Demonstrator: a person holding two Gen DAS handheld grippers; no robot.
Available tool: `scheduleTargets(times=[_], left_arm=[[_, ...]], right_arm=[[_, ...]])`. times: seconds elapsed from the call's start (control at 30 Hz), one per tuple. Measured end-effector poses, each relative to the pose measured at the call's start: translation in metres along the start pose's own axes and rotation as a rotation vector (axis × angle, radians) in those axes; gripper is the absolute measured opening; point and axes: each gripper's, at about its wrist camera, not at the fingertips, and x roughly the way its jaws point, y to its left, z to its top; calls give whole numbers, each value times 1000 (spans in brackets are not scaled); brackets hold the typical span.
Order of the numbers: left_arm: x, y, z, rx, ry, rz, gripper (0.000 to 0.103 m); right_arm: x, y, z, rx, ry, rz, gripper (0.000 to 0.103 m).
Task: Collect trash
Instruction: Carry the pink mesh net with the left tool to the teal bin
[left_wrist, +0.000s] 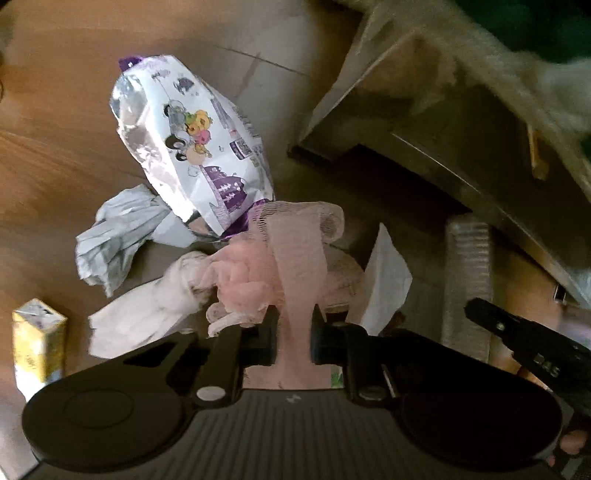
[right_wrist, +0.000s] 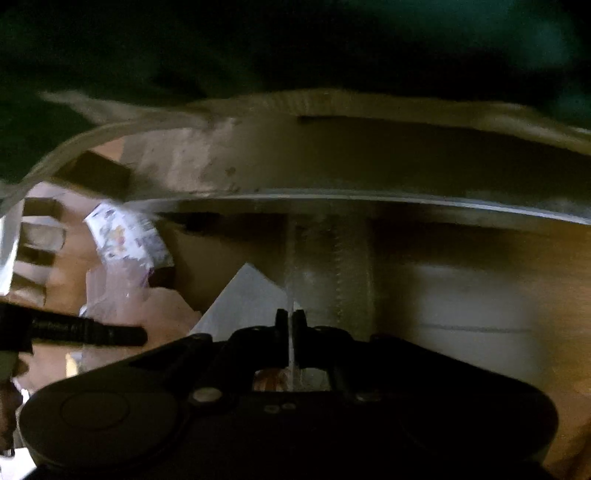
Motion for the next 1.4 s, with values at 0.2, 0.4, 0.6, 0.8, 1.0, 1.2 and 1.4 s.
scheduleTargets(times=[0.2,0.4,0.6,0.8,1.0,1.2,1.4], left_arm=[[-42,-24,-20,136,27,31,15],[-104,-60,-48,279,17,32,15],[-183,-107,-76,386,-73,-18,15],[-261,-150,-119,443,-195,-86,15],[-337,-196,-170,521,-323,-132,15],[-406,-255,-222,642,-487,-159,15],[-463,-329,-278,762,-626,-216,15]], right_arm=[[-53,3,-25,-3,13,15,3],[-127,23,-46,-20,-25,56,3],[-220,46,-59,-56,-127,52,3],[-313,64,-81,-104,-249,37,3],[-415,65,-113,-139,-393,13,3],[-514,48,-152,-138,-534,-4,3],[-605,18,-187,-125,-690,-82,3]])
